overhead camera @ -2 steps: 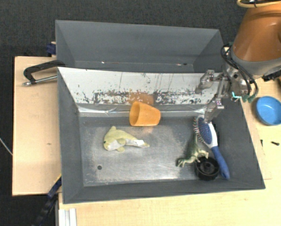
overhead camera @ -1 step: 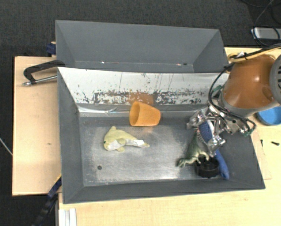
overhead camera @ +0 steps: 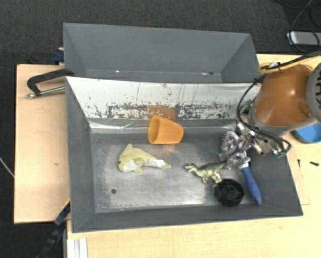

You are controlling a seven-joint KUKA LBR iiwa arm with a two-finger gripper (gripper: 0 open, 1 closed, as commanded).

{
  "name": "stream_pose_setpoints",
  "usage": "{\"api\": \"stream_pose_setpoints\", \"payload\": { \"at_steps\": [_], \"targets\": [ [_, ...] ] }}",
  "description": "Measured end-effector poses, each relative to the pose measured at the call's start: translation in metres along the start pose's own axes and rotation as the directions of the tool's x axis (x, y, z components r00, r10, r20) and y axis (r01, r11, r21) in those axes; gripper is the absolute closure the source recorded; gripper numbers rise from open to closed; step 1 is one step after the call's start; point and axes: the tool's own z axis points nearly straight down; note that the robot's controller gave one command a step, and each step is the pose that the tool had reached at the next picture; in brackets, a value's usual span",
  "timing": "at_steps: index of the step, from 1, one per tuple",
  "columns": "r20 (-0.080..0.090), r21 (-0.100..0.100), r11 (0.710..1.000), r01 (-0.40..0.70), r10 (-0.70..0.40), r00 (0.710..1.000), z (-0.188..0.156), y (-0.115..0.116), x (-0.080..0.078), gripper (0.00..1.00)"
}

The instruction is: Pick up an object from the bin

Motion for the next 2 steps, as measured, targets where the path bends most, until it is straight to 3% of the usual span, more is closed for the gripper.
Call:
{"api": "stream_pose_setpoints", "payload": {
  "at_steps": [1, 2],
  "targets": [
    [0.007, 0.008, 1.000, -0.011, 0.011, 1.000, -0.104, -0.007, -0.005, 1.00],
    [0.001, 0.009, 0.893, 0.451, -0.451, 0.893, -0.266, -0.022, 0.001, 1.00]
  ]
}}
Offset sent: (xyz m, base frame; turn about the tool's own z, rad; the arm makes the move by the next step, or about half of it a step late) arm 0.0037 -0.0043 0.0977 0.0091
